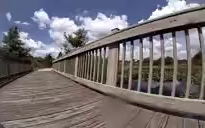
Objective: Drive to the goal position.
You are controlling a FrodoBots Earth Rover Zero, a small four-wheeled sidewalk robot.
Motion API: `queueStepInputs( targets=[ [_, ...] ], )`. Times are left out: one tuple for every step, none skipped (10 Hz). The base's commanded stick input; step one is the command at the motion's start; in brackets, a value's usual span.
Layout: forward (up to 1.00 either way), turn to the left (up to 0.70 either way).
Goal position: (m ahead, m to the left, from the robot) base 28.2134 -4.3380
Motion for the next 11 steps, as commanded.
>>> queueStepInputs(
  targets=[
    [0.70,0.35],
    [0.70,0.35],
    [0.70,0.35],
    [0.70,0.35],
    [0.70,0.35],
    [0.70,0.35],
    [0.70,0.35],
    [0.70,0.35],
    [0.70,0.35],
    [0.70,0.35],
    [0.70,0.12]
  ],
)
